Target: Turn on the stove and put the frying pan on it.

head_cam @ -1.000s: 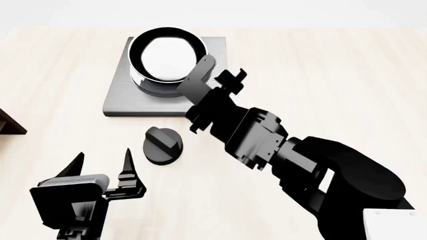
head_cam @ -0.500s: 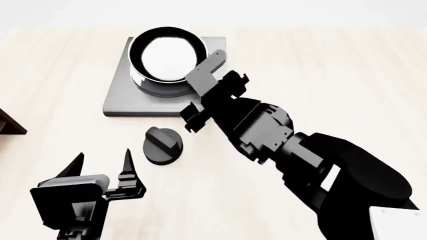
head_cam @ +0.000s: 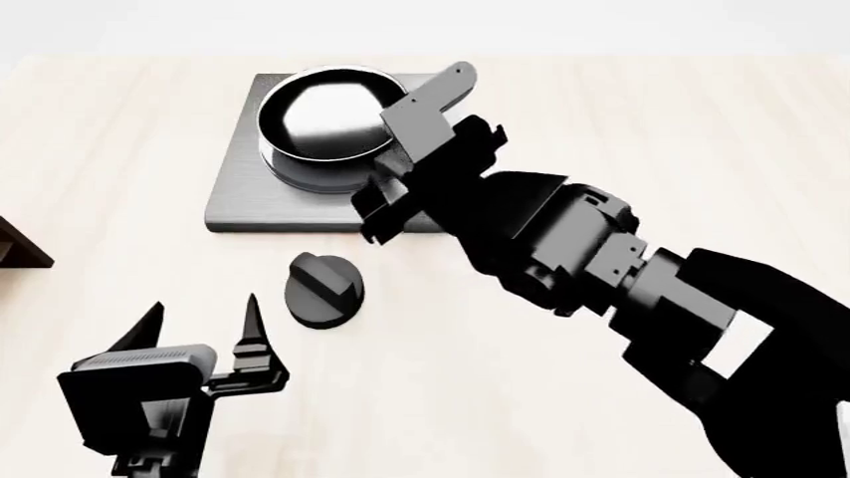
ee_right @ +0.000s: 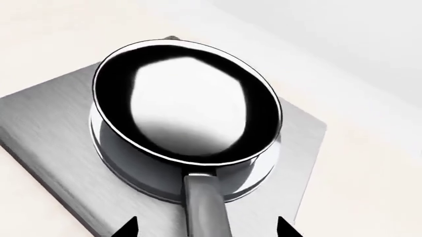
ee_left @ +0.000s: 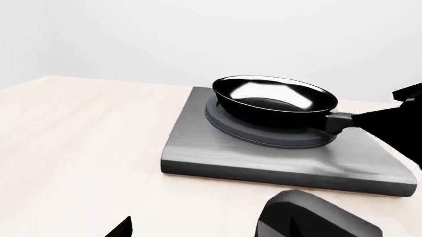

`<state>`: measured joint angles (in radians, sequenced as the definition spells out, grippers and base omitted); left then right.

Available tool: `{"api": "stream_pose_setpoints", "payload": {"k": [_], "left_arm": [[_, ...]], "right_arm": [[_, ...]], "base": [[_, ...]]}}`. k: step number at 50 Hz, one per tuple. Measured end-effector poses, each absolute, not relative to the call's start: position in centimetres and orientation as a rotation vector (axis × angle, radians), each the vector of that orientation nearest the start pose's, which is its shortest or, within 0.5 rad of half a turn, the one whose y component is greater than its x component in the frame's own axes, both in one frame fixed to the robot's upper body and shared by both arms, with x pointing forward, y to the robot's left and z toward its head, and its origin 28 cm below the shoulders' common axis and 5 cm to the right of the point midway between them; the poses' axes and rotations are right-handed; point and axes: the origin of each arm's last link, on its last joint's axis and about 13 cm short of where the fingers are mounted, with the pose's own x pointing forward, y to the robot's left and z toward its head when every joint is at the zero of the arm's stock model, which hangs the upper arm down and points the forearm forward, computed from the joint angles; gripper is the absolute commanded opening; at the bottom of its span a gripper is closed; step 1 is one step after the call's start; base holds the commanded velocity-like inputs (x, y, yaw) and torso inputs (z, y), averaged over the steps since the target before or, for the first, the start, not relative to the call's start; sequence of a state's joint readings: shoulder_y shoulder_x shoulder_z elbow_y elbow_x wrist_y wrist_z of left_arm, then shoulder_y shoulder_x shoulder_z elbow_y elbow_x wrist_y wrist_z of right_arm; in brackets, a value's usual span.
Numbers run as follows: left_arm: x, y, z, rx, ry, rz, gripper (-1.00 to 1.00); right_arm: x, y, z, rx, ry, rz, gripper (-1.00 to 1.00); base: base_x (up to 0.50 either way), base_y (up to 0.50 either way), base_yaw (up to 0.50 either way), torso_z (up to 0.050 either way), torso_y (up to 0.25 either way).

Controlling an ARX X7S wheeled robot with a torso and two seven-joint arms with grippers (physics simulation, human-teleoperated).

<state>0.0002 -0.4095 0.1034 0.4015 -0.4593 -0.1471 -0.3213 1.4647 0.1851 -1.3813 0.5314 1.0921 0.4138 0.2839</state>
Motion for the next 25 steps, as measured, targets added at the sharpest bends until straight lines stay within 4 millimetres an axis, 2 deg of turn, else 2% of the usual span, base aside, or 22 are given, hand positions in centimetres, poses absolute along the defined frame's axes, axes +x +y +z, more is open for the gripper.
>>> {"api": "stream_pose_setpoints", "payload": {"k": [12,25], "left_arm": [[20.5,24.9,9.7,-0.079,-0.183,0.069,1.0],[20.4,25.5,11.9,-0.113,-0.311,0.12,1.0]], "right_arm": [[36.0,-2.4,25.0,-0.393,-0.005,0.462,1.0],[31.5,-5.8,25.8,-0.32,-0.266,0.362,1.0]], "base": [[0.0,0.0,0.0,0.0,0.0],[0.0,0.0,0.0,0.0,0.0]]}}
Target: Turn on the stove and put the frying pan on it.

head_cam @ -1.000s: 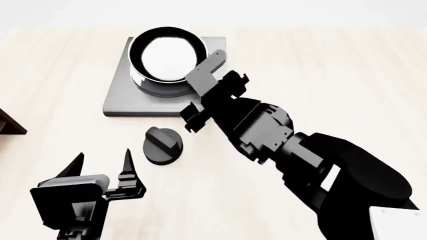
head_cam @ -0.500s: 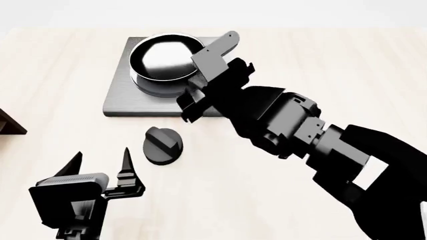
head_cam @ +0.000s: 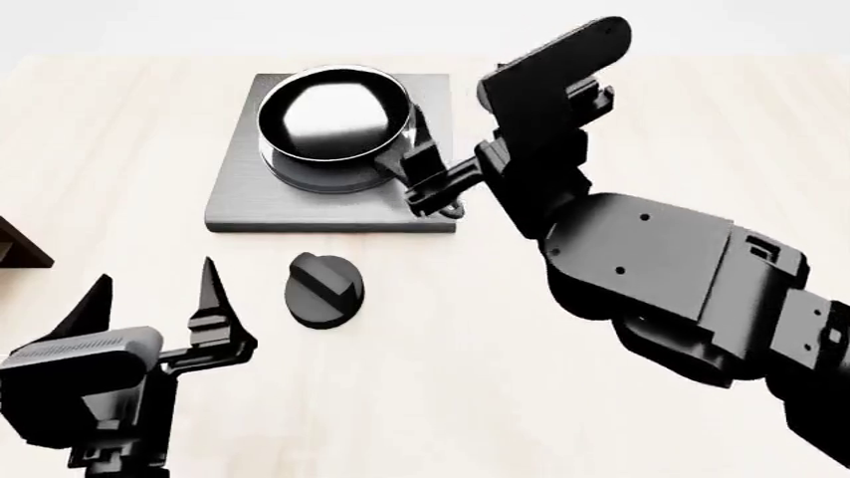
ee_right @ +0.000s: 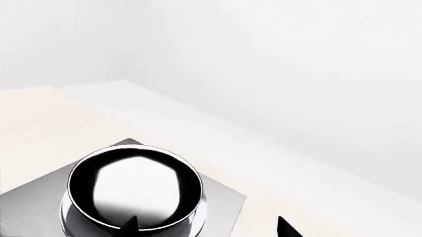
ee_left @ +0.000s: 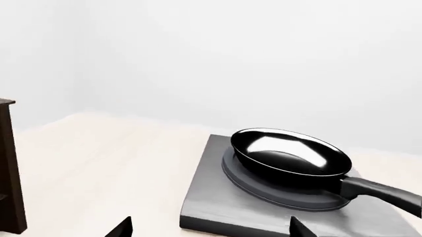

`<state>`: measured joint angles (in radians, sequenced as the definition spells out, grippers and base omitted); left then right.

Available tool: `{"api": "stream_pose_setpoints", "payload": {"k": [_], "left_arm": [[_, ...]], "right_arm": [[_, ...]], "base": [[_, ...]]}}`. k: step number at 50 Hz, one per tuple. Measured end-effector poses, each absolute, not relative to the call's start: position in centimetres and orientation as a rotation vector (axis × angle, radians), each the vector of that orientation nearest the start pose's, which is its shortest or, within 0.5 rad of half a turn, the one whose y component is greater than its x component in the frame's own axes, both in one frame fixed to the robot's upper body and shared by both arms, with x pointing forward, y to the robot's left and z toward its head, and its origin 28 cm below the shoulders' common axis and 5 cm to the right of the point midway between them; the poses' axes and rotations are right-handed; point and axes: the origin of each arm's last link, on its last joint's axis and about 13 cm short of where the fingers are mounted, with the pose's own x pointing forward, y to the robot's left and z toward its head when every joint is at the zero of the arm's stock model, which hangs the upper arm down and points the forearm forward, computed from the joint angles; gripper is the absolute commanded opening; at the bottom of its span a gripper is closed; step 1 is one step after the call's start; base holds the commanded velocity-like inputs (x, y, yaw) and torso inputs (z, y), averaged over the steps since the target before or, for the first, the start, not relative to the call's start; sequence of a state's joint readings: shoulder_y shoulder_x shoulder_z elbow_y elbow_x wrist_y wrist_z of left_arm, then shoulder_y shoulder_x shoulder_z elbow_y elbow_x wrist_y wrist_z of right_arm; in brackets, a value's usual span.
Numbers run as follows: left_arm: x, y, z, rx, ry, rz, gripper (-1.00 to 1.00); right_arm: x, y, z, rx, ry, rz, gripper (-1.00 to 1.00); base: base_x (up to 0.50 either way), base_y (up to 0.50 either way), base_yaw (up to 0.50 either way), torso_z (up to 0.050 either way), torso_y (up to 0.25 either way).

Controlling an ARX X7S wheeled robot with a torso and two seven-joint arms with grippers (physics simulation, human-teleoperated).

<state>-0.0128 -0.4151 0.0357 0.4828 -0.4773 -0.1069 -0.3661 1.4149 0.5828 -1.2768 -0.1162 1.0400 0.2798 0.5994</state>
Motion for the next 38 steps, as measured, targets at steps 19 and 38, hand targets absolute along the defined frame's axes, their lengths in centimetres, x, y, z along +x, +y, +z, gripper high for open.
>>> {"api": "stream_pose_setpoints", "payload": {"k": [19,38], "left_arm": [[18.5,26.1,15.3,-0.165,-0.621,0.161,1.0],[15.9,26.6,17.1,-0.225,-0.921,0.151,1.0]], "right_arm": [[22.1,-10.5,23.1,-0.169,-0.629,0.056,1.0],[14.5,-13.7,20.8,-0.053,-0.92,-0.21,1.0]], "base": [[0.0,0.0,0.0,0.0,0.0],[0.0,0.0,0.0,0.0,0.0]]}}
